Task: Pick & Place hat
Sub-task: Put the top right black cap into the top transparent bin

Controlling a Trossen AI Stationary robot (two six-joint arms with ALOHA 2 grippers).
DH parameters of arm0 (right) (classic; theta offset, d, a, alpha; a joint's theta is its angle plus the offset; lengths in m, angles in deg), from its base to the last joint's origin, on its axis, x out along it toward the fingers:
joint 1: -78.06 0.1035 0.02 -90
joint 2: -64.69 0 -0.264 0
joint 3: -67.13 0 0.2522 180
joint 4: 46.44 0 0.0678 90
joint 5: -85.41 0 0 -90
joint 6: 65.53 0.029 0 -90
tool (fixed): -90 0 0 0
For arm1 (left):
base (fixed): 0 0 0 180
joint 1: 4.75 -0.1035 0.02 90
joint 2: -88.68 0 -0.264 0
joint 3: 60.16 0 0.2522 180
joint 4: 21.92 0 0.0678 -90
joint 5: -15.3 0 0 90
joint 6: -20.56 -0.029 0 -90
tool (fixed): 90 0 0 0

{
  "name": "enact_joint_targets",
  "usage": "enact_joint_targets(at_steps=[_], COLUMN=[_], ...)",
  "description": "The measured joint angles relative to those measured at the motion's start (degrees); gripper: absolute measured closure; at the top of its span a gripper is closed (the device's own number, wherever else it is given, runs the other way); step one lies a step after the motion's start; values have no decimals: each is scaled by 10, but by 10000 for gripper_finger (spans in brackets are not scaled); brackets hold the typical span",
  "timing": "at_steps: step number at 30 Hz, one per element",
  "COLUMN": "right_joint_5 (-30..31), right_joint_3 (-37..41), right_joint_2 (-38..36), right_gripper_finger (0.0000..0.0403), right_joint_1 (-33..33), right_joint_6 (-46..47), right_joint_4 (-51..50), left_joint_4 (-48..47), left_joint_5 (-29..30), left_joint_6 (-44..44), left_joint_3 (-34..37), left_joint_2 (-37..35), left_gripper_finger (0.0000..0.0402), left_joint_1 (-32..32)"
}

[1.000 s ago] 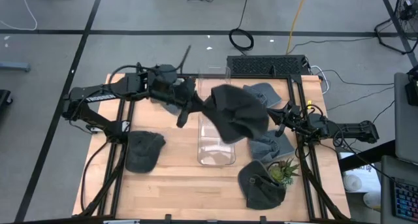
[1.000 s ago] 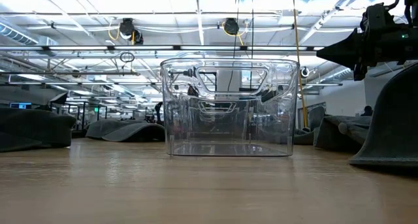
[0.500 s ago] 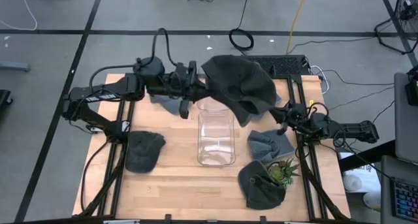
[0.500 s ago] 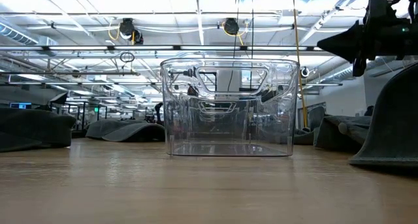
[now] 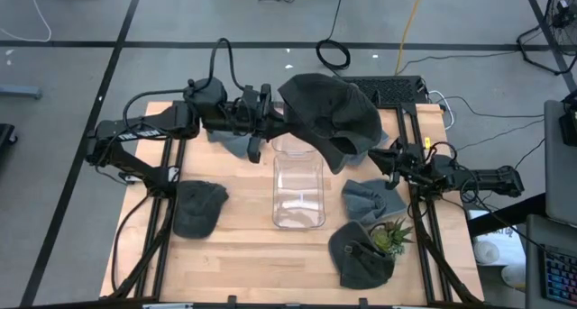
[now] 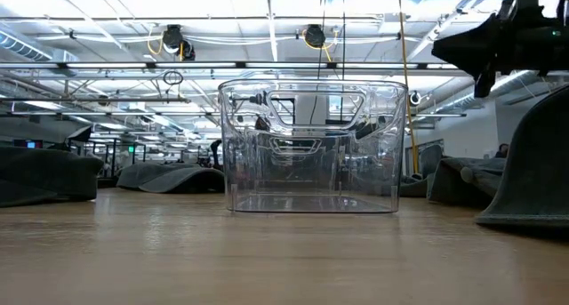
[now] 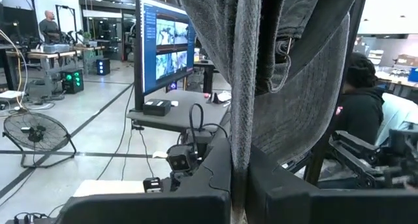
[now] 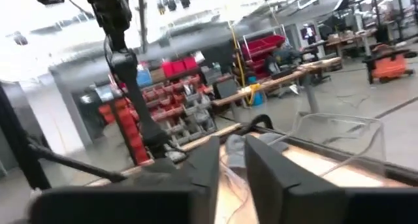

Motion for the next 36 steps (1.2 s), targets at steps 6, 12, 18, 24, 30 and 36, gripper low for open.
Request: enact_joint_targets(at_steps=[6,12,18,24,30,36], right_joint_5=[-6,4,18,17,15,5], right_joint_3=[-102,-214,-335,-456,-549,-607], right_joint_2=[65,182,307,419,513,568], right_gripper_finger=[230,162,145,144,144,144], right_joint_1=[1,1,-9,-36,-49,-48], right_joint_6=[-88,-100,-116,-104,-94,-85], right_joint_4=[18,21,-9,-56,-86,-83], left_joint_4=[0,1,0,0,-1,-13], left_joint_5=[52,118,185,221,254,303], left_joint_6=[-3,1,-3,-8,-25,-40], left_joint_3=[0,0,0,0,0,0], left_joint_2=[0,0,0,0,0,0], left_gripper_finger=[394,394,394,394,394,394], left_joint_1=[-1,-15,-34,-43,-43,-44])
